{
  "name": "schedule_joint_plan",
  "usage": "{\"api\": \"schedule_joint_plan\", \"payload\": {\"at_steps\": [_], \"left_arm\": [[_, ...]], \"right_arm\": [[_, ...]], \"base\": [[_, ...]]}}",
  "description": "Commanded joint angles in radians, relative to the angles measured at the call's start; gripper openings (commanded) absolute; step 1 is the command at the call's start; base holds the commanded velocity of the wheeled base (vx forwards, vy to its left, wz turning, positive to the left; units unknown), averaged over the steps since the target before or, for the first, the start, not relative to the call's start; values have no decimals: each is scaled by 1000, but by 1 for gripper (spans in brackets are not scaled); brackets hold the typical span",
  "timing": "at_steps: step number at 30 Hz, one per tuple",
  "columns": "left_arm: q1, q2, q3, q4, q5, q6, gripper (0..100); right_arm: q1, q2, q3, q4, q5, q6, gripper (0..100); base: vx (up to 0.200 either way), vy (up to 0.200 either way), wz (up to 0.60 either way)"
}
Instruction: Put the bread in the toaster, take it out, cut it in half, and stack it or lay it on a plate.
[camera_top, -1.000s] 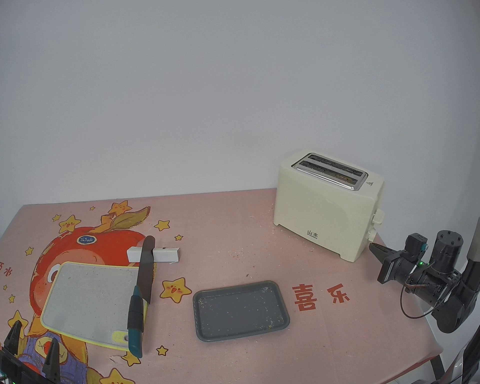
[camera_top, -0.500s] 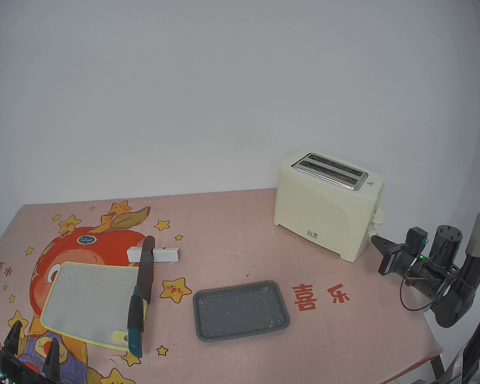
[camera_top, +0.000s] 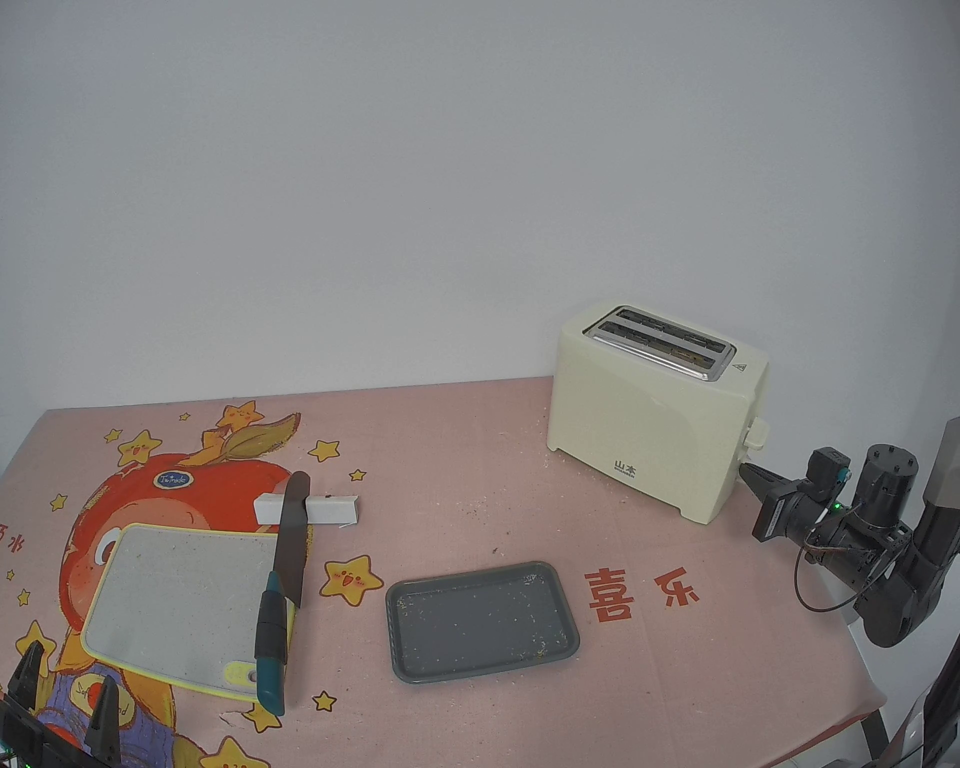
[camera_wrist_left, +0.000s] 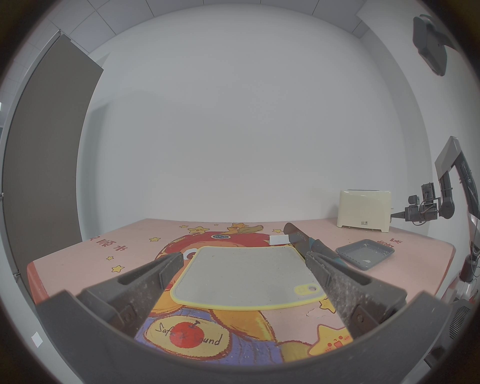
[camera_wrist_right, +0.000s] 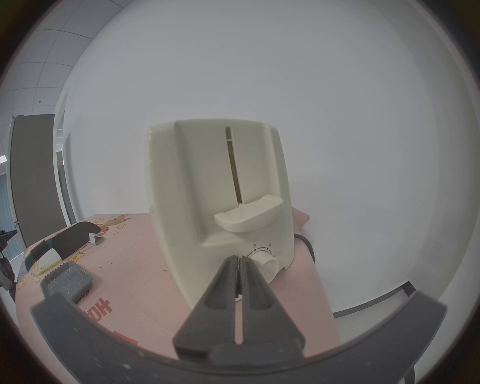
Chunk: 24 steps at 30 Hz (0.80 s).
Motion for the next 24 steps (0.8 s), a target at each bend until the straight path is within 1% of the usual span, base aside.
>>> {"api": "schedule_joint_plan", "payload": {"at_steps": [1, 24], "left_arm": [[0, -7, 18, 0, 0, 0, 100], [0, -7, 18, 0, 0, 0, 100]], "right_arm": [[-7, 16, -5, -7, 2, -1, 0], [-5, 19, 7, -6, 0, -2, 0]], "base": [[0, 0, 0], [0, 0, 0]]}}
